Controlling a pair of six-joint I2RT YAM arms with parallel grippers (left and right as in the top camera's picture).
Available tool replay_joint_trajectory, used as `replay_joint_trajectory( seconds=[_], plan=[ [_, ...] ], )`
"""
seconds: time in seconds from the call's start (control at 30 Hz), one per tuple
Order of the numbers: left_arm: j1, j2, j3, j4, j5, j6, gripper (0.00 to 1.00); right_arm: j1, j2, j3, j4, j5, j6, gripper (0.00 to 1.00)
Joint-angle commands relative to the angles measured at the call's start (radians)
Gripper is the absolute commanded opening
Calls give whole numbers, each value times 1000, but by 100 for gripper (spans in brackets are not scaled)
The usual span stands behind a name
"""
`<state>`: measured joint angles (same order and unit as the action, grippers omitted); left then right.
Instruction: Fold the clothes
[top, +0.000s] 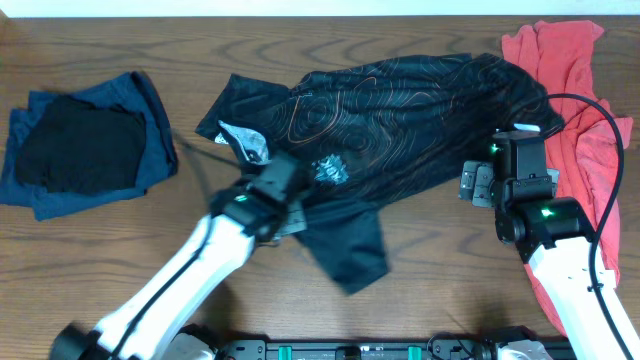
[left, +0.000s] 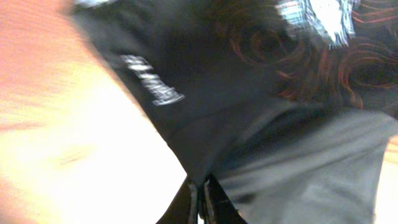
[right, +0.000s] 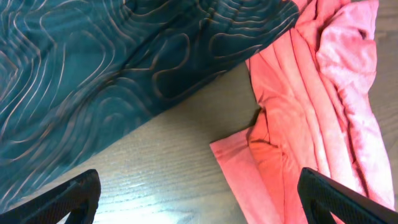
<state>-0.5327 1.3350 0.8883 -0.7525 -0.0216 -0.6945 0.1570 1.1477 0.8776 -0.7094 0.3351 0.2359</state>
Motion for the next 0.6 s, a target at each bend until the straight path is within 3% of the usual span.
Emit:
replay_joint_trajectory(
  seconds=[0.0, 0.23, 0.57],
  plan=[
    [92, -102, -3, -77, -139, 44, 6, -6, -5, 5, -13, -3, 42, 99],
    [244, -169, -3, -100, -151, 79, 6, -6, 29, 5, -79, -2, 107, 99],
    [295, -106, -3, -106, -152, 115, 6, -107, 180, 2, -20, -2, 165, 96]
  ],
)
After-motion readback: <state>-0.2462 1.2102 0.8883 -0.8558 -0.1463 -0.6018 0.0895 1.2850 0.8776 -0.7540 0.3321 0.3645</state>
